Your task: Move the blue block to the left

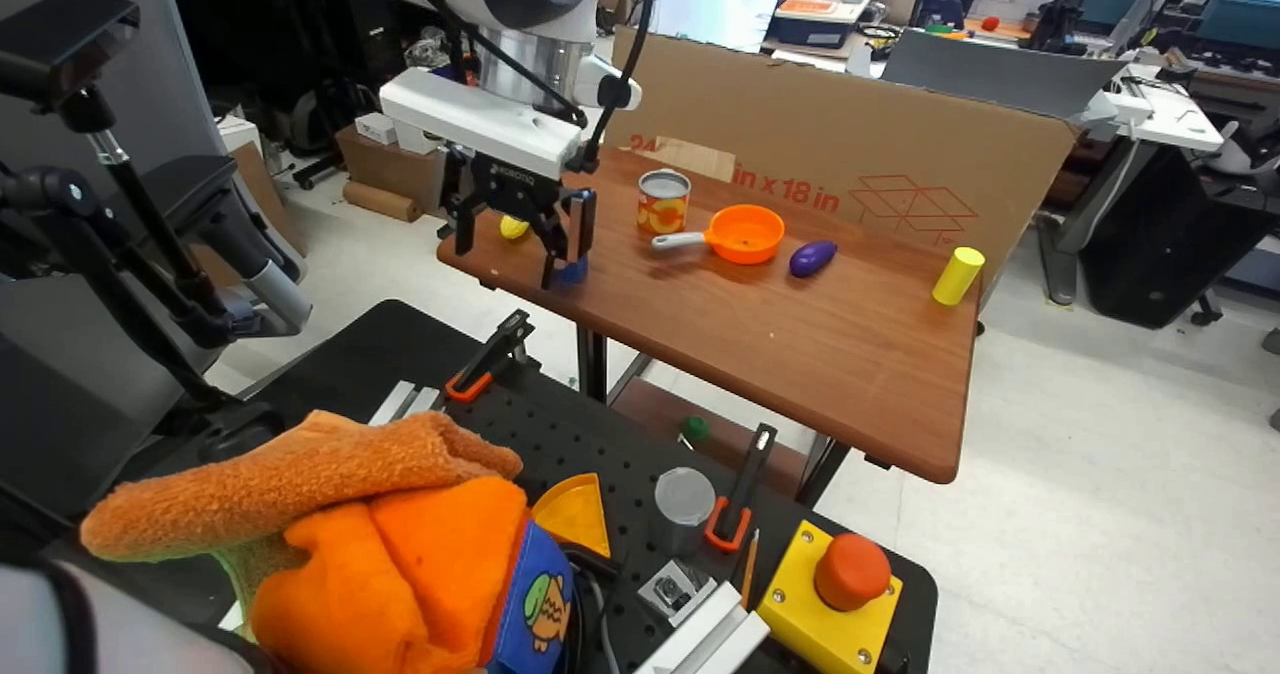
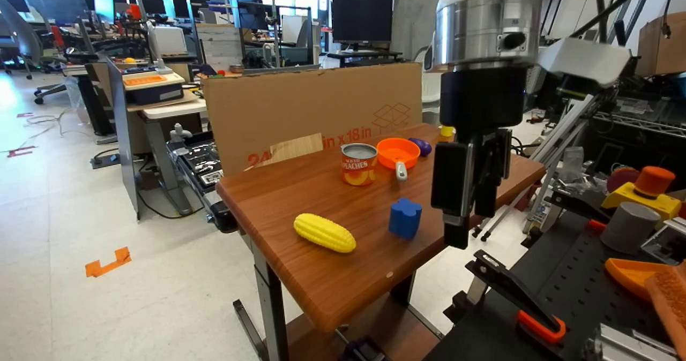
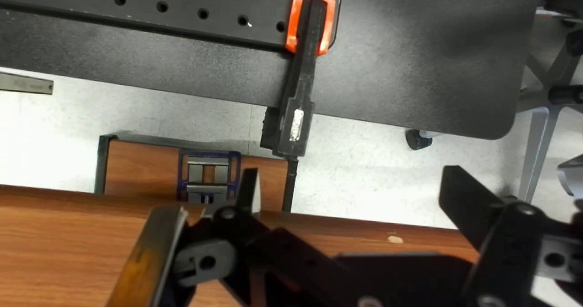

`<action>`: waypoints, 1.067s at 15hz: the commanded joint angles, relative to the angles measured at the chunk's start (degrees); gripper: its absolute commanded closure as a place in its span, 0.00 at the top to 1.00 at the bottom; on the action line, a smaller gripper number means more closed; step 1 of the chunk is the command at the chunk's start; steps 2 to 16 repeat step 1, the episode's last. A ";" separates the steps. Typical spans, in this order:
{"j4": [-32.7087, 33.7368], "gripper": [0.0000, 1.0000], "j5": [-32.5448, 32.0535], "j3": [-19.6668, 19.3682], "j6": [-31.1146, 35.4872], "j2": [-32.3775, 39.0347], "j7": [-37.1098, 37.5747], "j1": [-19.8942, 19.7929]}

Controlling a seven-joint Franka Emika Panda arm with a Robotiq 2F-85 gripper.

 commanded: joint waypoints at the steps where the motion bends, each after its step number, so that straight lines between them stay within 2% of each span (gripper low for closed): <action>1: 0.22 1.00 0.30 -0.95 -0.09 0.54 -0.19 1.18; 16: 0.22 1.00 0.30 -0.95 -0.09 0.54 -0.19 1.18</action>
